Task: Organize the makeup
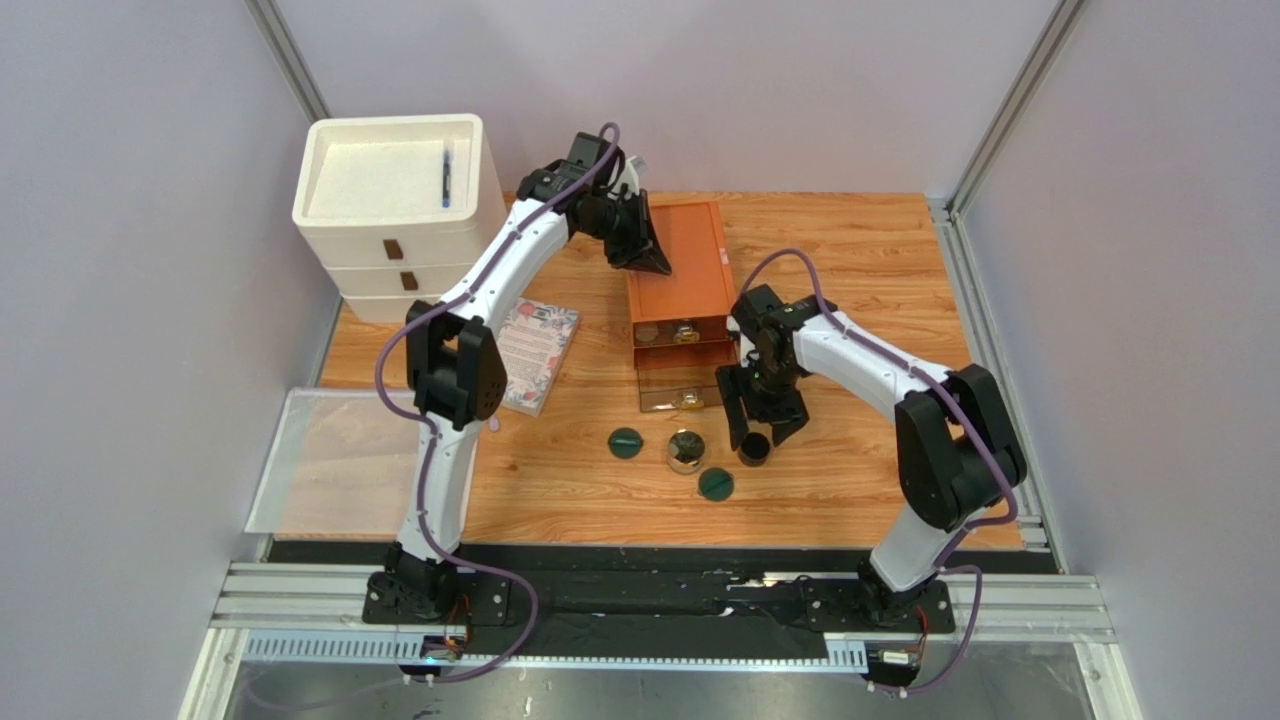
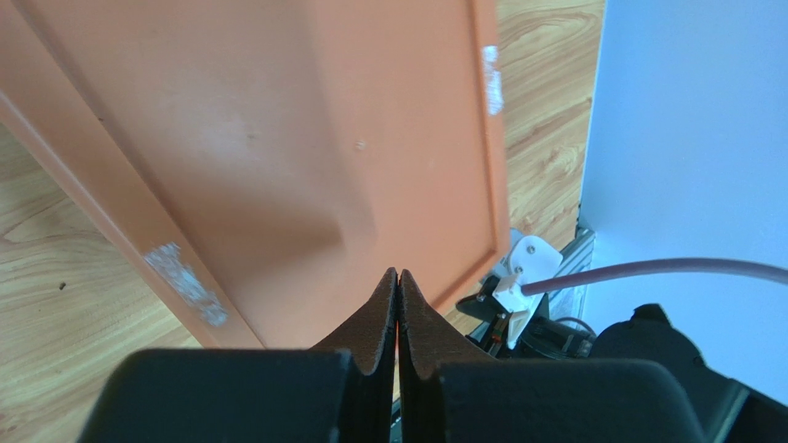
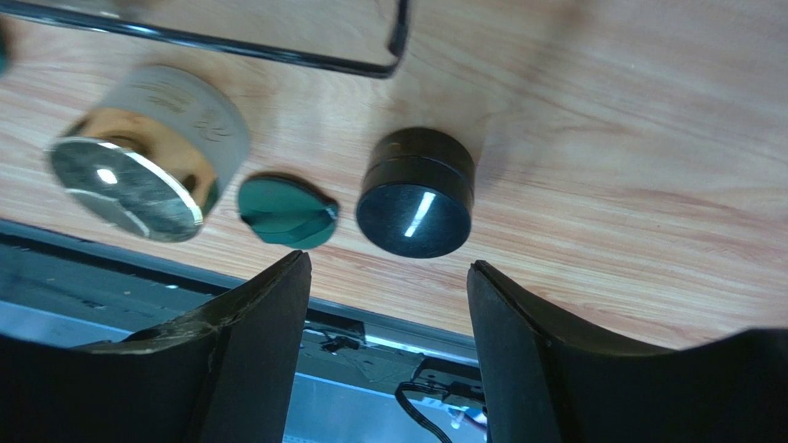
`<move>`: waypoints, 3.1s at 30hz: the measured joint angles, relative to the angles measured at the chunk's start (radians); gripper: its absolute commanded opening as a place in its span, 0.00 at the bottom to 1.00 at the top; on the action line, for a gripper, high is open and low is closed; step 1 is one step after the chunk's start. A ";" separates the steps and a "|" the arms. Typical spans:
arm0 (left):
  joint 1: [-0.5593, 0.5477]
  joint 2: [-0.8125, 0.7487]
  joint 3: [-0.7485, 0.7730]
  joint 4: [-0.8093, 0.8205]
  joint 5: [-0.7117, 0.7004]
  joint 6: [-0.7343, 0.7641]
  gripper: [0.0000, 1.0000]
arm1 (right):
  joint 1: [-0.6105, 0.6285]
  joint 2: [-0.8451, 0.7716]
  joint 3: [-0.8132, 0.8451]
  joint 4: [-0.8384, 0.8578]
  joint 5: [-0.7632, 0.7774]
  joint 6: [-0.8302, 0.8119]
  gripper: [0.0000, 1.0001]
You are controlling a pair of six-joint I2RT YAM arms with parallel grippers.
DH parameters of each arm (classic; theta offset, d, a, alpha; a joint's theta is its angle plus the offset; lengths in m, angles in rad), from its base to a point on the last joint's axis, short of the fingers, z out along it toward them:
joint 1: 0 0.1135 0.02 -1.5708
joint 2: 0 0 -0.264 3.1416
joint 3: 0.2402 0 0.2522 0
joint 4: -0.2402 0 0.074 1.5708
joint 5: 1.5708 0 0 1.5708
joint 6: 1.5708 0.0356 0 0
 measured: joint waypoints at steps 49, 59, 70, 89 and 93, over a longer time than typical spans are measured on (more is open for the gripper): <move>-0.001 0.060 -0.001 -0.002 0.047 -0.020 0.00 | 0.026 -0.060 0.213 0.066 0.141 0.105 0.00; 0.000 0.063 0.004 -0.005 0.051 -0.021 0.00 | 0.026 0.167 0.346 0.106 0.110 0.105 0.32; 0.006 0.066 0.009 -0.007 0.053 -0.021 0.00 | 0.029 0.177 0.359 0.087 0.113 0.103 0.64; 0.014 0.068 0.014 -0.013 0.055 -0.021 0.00 | 0.197 -0.003 0.292 0.060 0.105 -0.038 0.85; 0.017 0.068 0.015 -0.019 0.054 -0.020 0.00 | 0.302 -0.011 0.196 0.046 0.095 -0.068 0.85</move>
